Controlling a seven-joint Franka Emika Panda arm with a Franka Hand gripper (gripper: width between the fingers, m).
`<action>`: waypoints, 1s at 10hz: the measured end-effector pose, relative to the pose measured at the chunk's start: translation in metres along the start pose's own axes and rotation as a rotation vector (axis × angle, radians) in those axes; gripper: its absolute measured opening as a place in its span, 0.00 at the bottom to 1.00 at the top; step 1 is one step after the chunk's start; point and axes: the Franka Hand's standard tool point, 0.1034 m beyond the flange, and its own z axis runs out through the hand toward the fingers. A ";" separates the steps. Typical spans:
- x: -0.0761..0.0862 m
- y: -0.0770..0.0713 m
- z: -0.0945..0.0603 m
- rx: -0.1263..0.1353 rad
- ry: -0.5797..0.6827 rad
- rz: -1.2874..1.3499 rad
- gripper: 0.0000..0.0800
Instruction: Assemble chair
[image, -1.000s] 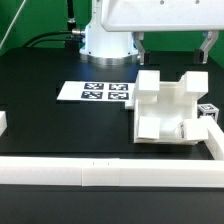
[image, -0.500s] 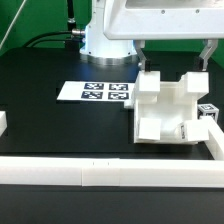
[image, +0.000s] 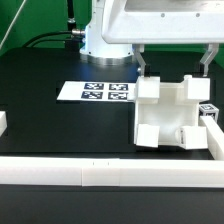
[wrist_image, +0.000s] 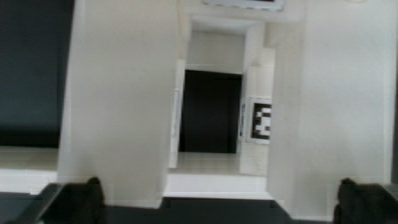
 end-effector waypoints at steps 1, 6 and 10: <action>0.007 0.001 0.004 -0.005 0.011 0.000 0.81; 0.029 0.004 0.029 -0.024 0.041 -0.011 0.81; 0.030 0.004 0.026 -0.024 0.044 -0.013 0.81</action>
Offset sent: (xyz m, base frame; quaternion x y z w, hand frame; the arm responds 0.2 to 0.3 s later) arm 0.0279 0.0057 -0.0224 -0.0163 0.0098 0.0003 0.9998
